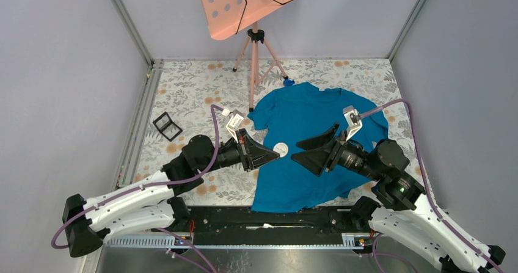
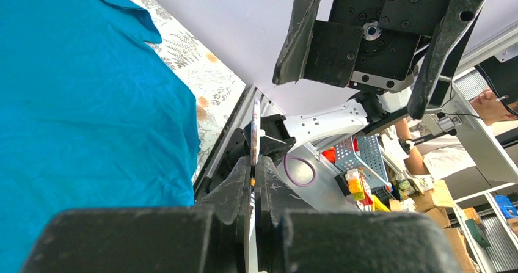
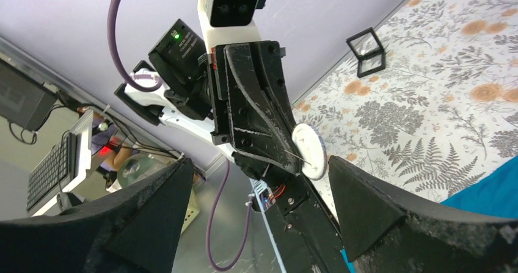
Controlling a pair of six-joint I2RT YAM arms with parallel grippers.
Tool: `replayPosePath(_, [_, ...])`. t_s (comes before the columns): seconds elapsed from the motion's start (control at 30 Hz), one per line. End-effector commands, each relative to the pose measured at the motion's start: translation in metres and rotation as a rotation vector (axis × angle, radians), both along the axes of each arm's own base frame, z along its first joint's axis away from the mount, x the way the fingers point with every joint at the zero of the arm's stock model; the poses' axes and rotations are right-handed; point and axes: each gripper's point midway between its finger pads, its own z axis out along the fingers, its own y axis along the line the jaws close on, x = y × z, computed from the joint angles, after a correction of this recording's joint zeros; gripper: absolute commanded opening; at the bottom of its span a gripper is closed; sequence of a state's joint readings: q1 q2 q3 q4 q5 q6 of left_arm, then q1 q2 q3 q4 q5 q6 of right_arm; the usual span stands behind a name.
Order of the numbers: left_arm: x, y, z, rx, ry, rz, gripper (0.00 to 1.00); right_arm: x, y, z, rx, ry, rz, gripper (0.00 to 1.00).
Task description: Pin the brooch onto the clothing
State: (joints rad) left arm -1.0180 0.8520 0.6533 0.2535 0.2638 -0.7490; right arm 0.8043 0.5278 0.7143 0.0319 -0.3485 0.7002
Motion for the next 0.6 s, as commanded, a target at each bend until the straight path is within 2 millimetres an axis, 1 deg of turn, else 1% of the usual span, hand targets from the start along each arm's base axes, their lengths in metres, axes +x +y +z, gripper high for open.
replayPosePath(0.0, [0.002,0.004,0.029,-0.072,-0.045,0.015,0.0,0.014,-0.007,-0.006,-0.02,-0.014,-0.094,0.88])
replayPosePath(0.07, [0.002,0.005,0.03,-0.077,-0.047,0.015,0.0,0.014,-0.007,-0.007,-0.023,-0.018,-0.095,0.88])
replayPosePath(0.13, [0.006,0.006,0.027,-0.067,-0.032,0.041,0.0,0.015,-0.008,-0.017,-0.056,0.01,-0.102,0.88])
replayPosePath(0.2, [0.015,0.01,0.018,-0.036,-0.002,0.091,0.0,0.02,-0.01,-0.022,-0.071,0.028,-0.133,0.88])
replayPosePath(0.23, [0.02,0.012,0.011,-0.01,0.019,0.122,0.0,0.028,-0.014,-0.026,-0.089,0.049,-0.182,0.88])
replayPosePath(0.33, [0.034,0.023,-0.006,0.048,0.076,0.215,0.0,0.045,-0.032,-0.049,-0.215,0.141,-0.322,0.86])
replayPosePath(0.4, [0.042,0.03,-0.015,0.069,0.11,0.261,0.0,0.057,-0.051,-0.064,-0.298,0.2,-0.448,0.85])
replayPosePath(0.5, [0.05,0.04,-0.022,0.093,0.148,0.296,0.0,0.064,-0.074,-0.084,-0.413,0.259,-0.564,0.83])
replayPosePath(0.57, [0.054,0.046,-0.027,0.117,0.164,0.311,0.0,0.065,-0.084,-0.089,-0.467,0.274,-0.607,0.83])
